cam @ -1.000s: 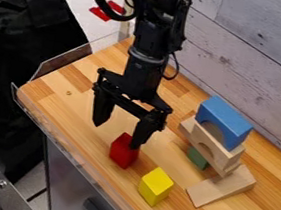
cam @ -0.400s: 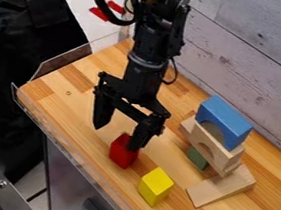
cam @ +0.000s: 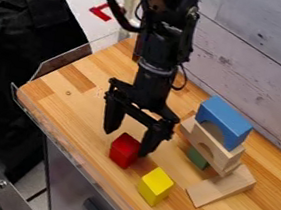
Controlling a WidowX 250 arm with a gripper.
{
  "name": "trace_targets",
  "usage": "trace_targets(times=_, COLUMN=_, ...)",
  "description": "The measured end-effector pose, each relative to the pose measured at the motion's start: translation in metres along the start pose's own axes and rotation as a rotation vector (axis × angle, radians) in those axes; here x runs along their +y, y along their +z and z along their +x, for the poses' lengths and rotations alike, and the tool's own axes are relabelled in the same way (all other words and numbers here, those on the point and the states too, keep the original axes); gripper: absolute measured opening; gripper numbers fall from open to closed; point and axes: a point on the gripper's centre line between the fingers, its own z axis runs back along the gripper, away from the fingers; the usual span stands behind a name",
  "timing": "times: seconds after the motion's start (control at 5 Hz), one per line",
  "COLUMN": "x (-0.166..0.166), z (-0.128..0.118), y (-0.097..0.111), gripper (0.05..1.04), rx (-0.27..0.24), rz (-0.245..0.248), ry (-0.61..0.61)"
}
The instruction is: Put the red cube on top of the blue arch
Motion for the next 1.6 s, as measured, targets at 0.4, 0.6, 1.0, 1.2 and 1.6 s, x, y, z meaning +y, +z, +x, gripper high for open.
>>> trace_targets(times=0.4, x=0.007, z=0.0, y=-0.011, gripper=0.999, rx=0.048, rz=0.014, ry=0.023)
trace_targets(times=0.6, x=0.01, z=0.0, y=-0.016, gripper=0.945, rx=0.062, rz=0.018, ry=0.04)
trace_targets(times=1.0, x=0.009, z=0.0, y=-0.018, gripper=0.558, rx=0.064, rz=-0.005, ry=0.06)
trace_targets(times=1.2, x=0.005, z=-0.002, y=0.0, gripper=0.558, rx=0.044, rz=0.043, ry=0.085)
trace_targets(times=1.6, x=-0.035, z=0.017, y=0.084, gripper=0.558, rx=-0.152, rz=-0.012, ry=-0.036)
